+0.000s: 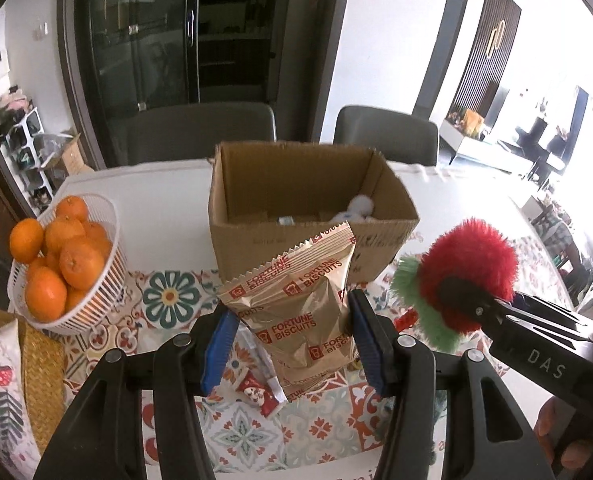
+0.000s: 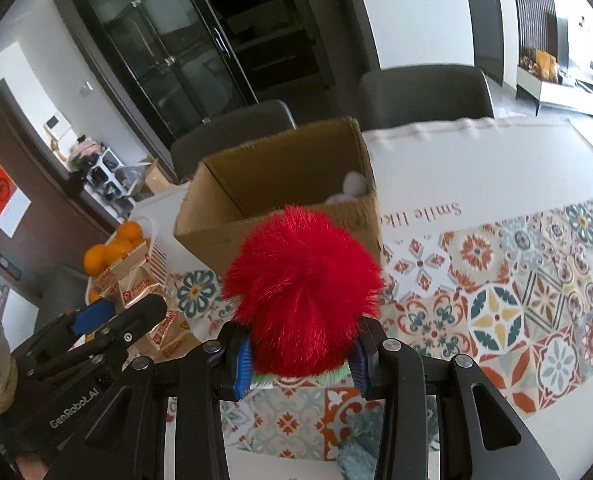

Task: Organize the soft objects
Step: 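Carry the biscuit packet with the left tool while the right tool carries the pompom over the box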

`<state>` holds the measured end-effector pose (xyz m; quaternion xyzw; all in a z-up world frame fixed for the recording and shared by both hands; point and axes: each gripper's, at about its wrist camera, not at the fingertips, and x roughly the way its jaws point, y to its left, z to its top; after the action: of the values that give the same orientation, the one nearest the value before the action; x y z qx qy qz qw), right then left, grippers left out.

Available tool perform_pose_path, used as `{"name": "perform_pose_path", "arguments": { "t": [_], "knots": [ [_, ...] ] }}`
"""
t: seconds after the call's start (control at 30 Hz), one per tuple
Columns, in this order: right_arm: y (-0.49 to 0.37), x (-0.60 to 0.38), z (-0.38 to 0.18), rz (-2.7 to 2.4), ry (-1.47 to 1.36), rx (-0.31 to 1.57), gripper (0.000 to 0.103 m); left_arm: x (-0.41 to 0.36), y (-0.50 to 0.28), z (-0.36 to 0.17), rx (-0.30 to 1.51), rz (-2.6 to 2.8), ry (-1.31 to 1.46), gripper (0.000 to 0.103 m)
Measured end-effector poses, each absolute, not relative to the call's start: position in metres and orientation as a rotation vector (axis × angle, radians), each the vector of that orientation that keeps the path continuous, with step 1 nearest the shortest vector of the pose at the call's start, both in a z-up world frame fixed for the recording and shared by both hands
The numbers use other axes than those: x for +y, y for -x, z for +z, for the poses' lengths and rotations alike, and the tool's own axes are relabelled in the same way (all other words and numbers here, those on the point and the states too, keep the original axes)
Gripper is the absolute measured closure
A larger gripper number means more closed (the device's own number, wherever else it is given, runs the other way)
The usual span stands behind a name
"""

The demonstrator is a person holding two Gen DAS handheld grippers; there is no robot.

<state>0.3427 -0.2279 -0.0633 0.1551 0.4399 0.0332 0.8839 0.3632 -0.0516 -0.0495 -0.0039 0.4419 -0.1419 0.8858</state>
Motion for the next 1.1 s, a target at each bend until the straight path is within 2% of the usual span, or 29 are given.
{"name": "perform_pose_path", "arguments": {
  "t": [0.67,1.1],
  "knots": [
    [-0.356,-0.222,-0.006,0.115,-0.278,0.773,0.064,-0.05,-0.372,0.015,0.763,-0.324,-0.02,0.049],
    [-0.375,-0.223,0.012,0.137,-0.259,0.738,0.064,-0.052,-0.391,0.032,0.726,-0.333,-0.024,0.049]
  ]
}}
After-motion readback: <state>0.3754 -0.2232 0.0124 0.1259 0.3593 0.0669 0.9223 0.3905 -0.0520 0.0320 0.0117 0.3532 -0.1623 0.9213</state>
